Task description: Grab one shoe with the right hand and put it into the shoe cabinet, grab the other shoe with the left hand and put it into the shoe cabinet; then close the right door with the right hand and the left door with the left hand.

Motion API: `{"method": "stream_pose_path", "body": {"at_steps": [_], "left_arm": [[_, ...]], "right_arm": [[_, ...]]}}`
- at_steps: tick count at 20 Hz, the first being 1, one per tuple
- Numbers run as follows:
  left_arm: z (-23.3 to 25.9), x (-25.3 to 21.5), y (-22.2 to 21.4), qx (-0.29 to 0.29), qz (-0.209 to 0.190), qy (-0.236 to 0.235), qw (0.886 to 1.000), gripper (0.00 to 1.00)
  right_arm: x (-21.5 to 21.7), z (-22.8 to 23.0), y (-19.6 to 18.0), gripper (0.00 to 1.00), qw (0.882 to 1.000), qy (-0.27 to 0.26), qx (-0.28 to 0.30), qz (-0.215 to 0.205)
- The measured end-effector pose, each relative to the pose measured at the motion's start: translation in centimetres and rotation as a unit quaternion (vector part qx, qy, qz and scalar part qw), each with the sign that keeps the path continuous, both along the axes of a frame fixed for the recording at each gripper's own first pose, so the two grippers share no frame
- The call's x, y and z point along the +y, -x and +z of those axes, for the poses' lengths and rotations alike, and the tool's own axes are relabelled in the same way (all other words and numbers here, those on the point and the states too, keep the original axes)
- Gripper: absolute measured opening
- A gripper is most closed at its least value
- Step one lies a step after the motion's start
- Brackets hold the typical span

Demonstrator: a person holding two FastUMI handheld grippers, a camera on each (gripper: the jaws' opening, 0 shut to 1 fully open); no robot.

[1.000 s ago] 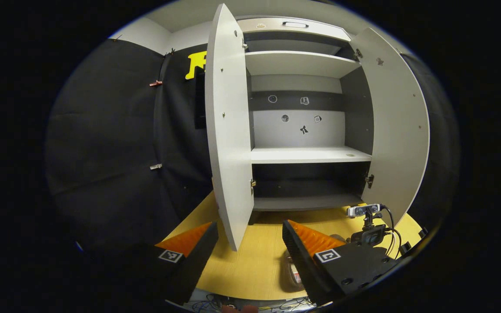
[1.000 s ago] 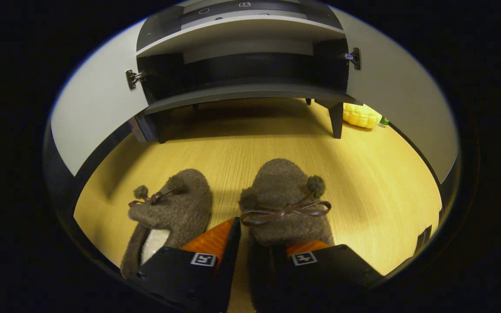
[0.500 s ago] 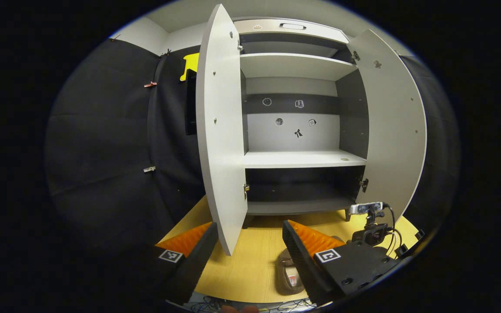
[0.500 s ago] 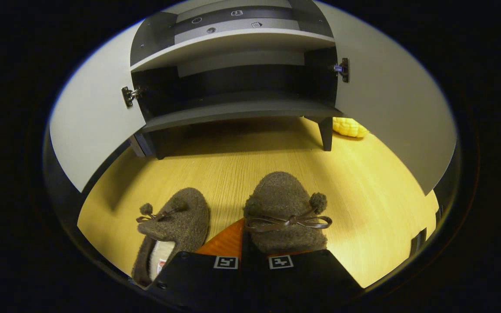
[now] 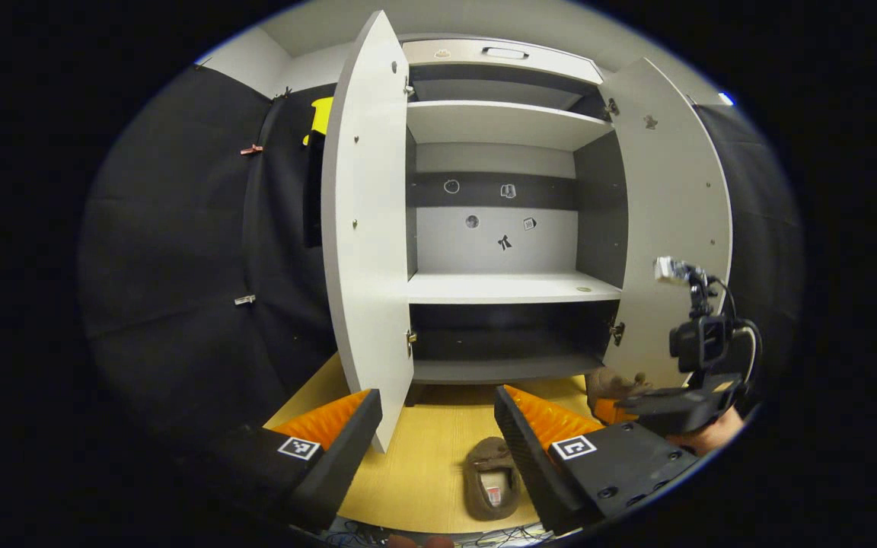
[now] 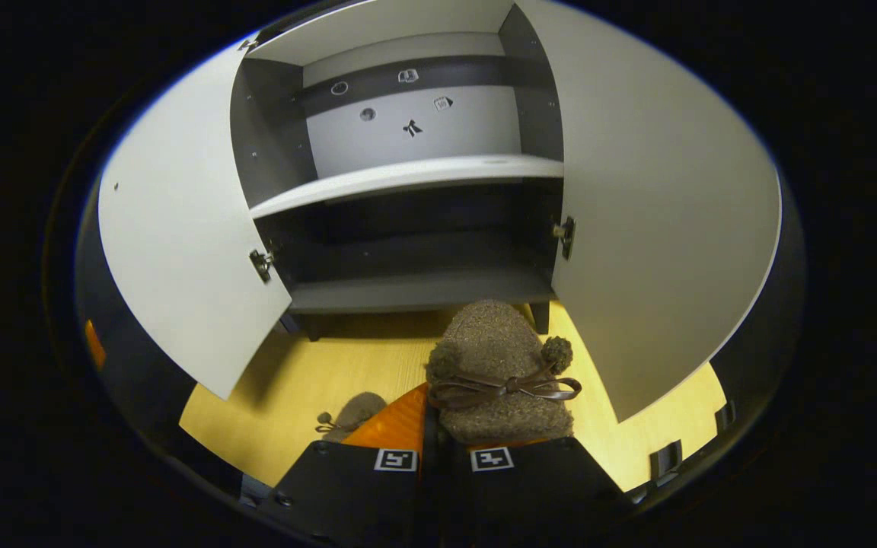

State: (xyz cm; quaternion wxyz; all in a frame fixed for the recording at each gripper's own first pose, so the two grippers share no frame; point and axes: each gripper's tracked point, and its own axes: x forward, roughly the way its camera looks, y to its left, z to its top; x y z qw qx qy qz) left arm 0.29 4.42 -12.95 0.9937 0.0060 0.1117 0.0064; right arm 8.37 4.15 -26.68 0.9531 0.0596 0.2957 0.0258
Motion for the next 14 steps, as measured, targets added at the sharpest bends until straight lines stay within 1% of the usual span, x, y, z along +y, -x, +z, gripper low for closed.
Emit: {"method": "stream_pose_path", "body": {"at_steps": [4, 7, 10, 12, 14], "left_arm": [[0.5, -0.4, 0.3, -0.008, -0.006, 0.005, 1.0, 0.95], [0.6, -0.6, 0.4, -0.012, -0.012, 0.001, 1.0, 0.95], [1.0, -0.6, 0.4, -0.016, -0.014, 0.004, 1.0, 0.95], [1.2, -0.7, 0.2, -0.019, -0.012, 0.006, 1.0, 0.95], [1.2, -0.7, 0.1, -0.021, -0.008, 0.005, 1.0, 0.95]], "right_arm": [[-0.5, 6.3, -1.2, 0.11, 0.999, 0.021, -0.028, 0.001], [-0.1, 10.8, -3.6, 0.11, 0.998, 0.023, -0.051, 0.006], [0.6, 15.6, -7.0, 0.11, 0.995, 0.029, -0.088, 0.02], [1.4, 17.9, -9.6, 0.11, 0.994, 0.028, -0.105, 0.027], [2.0, 18.9, -12.6, 0.11, 0.993, 0.023, -0.108, 0.032]]}}
